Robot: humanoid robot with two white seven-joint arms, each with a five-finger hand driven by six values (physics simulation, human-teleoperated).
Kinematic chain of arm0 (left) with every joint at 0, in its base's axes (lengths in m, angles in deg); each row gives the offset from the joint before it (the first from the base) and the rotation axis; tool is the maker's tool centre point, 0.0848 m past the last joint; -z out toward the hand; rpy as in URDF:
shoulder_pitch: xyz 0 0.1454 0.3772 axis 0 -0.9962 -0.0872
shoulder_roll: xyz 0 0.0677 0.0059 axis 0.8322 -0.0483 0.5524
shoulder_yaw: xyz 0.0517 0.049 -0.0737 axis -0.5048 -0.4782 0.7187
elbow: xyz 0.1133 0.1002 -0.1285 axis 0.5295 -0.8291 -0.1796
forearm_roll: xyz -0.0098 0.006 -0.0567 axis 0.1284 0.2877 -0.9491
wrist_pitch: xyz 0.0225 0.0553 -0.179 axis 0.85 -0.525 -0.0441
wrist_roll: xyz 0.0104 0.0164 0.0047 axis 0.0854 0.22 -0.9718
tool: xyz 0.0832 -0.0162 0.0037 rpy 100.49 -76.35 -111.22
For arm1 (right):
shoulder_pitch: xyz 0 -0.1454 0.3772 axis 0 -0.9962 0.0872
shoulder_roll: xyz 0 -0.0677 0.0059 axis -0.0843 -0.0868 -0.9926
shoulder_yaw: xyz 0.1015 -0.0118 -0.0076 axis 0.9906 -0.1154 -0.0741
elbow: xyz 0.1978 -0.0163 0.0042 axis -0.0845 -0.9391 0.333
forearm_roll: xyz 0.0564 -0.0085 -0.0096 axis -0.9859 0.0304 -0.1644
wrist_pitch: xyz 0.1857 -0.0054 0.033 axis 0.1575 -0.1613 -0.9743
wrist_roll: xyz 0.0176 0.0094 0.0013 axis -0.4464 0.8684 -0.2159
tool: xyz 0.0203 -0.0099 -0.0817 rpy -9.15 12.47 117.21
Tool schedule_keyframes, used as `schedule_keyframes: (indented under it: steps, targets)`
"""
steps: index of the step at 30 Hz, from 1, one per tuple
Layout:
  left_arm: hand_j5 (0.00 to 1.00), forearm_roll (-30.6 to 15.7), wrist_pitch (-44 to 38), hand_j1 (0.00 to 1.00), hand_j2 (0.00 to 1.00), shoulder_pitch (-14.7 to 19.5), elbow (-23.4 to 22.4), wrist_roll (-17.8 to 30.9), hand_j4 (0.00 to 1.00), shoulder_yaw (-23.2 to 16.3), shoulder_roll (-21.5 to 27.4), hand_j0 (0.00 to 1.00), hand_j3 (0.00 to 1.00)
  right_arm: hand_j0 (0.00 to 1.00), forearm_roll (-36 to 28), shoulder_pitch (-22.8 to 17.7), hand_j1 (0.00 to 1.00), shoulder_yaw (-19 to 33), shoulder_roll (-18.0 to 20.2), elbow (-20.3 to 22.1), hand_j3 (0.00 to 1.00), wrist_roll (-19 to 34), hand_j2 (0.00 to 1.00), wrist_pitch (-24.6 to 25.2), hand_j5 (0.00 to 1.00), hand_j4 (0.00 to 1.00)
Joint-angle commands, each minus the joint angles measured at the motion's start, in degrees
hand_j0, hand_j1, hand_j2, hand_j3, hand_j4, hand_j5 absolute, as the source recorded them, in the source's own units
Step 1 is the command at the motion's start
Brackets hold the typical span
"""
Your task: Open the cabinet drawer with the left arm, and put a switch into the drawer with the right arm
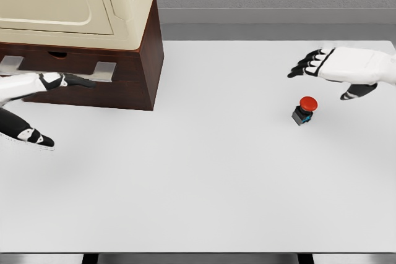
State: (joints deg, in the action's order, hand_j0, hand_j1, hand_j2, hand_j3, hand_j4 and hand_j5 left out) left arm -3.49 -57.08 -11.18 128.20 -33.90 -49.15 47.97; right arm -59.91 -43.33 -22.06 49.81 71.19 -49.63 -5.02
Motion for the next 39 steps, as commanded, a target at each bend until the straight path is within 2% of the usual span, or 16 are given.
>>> schedule_keyframes:
  steps: [1, 7, 9, 13, 16, 19, 21, 26, 39]
  targets:
    - [1.00, -2.75, -8.98, 1.00, 1.00, 0.18, -0.10, 0.16, 1.00, -0.34, 0.11, 1.00, 1.00, 1.00, 1.03, 0.00, 1.00, -1.91, 0.04, -0.13, 1.00, -0.03, 1.00, 0.16, 1.00, 1.00]
    - [1.00, -2.40, -14.70, 1.00, 1.00, 2.73, -3.36, 0.16, 1.00, -0.25, 0.02, 1.00, 1.00, 1.00, 2.18, 0.18, 1.00, -4.02, -0.75, -0.57, 1.00, -0.03, 1.00, 0.16, 1.00, 1.00]
    - [1.00, -0.20, -15.67, 1.00, 1.00, 2.73, -3.44, 0.16, 1.00, -0.25, 0.02, 1.00, 1.00, 1.00, 2.97, 0.18, 1.00, -4.90, -1.11, -0.92, 1.00, -0.03, 1.00, 0.16, 1.00, 1.00]
    - [1.00, 1.47, -15.58, 1.00, 1.00, 2.73, -3.80, 0.16, 1.00, -0.34, 0.02, 1.00, 1.00, 1.00, 4.46, 0.26, 1.00, -4.99, -2.86, -3.74, 1.00, -0.03, 1.00, 0.16, 1.00, 1.00]
    - [1.00, 2.79, -15.67, 1.00, 1.00, 2.64, -4.15, 0.16, 1.00, -0.34, 0.02, 1.00, 1.00, 1.00, 5.34, 0.18, 1.00, -5.69, -3.74, -4.35, 1.00, -0.03, 1.00, 0.16, 1.00, 1.00]
    - [1.00, 4.54, -15.58, 1.00, 1.00, 2.55, -7.93, 0.16, 1.00, -0.25, -0.68, 1.00, 1.00, 1.00, 7.10, 0.26, 1.00, -5.69, -5.50, -5.85, 1.00, -0.03, 1.00, 0.16, 1.00, 1.00]
    - [1.00, 7.62, -15.49, 1.00, 1.00, 2.55, -7.84, 0.16, 1.00, -0.34, -2.00, 1.00, 1.00, 1.00, 7.10, 0.26, 1.00, -5.69, -5.59, -6.20, 1.00, -0.03, 1.00, 0.16, 1.00, 1.00]
    - [1.00, 8.06, -15.40, 1.00, 1.00, 2.47, -7.93, 0.16, 1.00, -0.34, -2.00, 1.00, 1.00, 1.00, 7.27, 0.26, 1.00, -5.69, -6.03, -9.71, 1.00, -0.03, 1.00, 0.16, 1.00, 1.00]
    - [1.00, 10.61, -15.58, 1.00, 1.00, 2.64, -9.25, 0.16, 1.00, -0.26, -2.00, 1.00, 1.00, 1.00, 8.50, 0.26, 1.00, -5.69, -7.17, -9.54, 1.00, -0.03, 1.00, 0.16, 1.00, 1.00]
